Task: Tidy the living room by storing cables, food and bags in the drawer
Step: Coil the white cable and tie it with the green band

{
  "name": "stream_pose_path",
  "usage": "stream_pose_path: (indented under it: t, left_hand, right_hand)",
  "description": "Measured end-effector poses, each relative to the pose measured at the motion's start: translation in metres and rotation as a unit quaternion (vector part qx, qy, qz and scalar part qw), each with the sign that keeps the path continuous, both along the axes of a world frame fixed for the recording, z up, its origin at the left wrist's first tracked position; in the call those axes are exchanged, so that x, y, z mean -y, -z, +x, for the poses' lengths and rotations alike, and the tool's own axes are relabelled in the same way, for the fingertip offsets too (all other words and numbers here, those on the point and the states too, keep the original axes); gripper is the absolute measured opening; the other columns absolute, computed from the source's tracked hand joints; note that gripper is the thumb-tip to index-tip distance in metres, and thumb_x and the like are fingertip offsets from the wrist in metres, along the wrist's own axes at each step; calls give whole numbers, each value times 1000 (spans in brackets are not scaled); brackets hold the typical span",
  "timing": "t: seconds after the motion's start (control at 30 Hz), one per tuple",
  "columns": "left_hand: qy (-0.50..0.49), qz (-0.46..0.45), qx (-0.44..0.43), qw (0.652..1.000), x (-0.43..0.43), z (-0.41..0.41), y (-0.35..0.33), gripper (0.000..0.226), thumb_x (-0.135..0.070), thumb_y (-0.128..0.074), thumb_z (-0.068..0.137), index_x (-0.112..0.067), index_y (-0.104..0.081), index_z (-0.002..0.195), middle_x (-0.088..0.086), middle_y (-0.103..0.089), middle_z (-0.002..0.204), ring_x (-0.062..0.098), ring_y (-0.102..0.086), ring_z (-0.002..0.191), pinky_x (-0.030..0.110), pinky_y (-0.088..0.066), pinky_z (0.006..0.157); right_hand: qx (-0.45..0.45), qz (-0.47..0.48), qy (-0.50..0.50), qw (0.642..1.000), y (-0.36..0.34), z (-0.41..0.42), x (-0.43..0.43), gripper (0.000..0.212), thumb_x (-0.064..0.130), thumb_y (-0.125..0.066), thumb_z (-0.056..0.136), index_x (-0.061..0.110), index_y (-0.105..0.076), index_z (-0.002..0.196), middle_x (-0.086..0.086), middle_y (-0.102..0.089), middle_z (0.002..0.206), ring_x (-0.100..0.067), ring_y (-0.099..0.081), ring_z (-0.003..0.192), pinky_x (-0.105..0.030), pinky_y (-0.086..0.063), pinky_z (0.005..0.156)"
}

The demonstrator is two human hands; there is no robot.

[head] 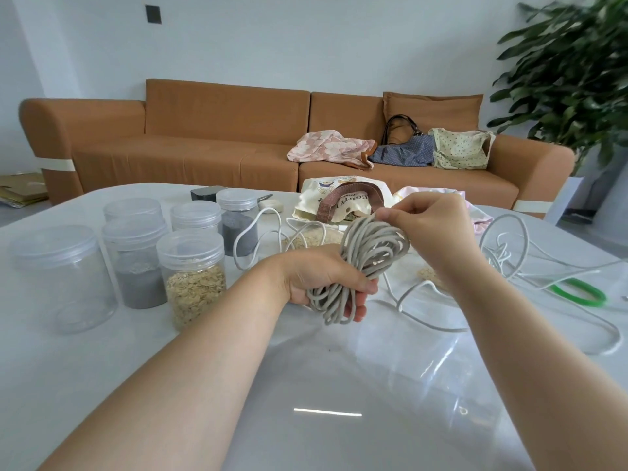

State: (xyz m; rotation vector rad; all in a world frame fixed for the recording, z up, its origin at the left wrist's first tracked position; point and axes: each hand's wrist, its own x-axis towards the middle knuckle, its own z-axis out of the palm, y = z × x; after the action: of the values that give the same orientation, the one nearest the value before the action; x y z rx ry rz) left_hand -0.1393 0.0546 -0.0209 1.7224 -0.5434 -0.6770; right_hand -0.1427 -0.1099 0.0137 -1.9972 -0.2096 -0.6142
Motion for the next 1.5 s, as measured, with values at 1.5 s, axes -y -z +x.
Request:
stream_pose_path:
  t: [1.5]
  left_hand:
    - [-288,-421,-106,853,15,4,-4,13,-13,-57,91,-8,-62,80,4,-70,82,13,-69,76,25,-52,63]
  right_hand:
    - [-71,-155,-79,982,0,-15,-9,22,12,-62,87,14,-67,66,-2,-50,51,-6,-33,35,-14,-26,39]
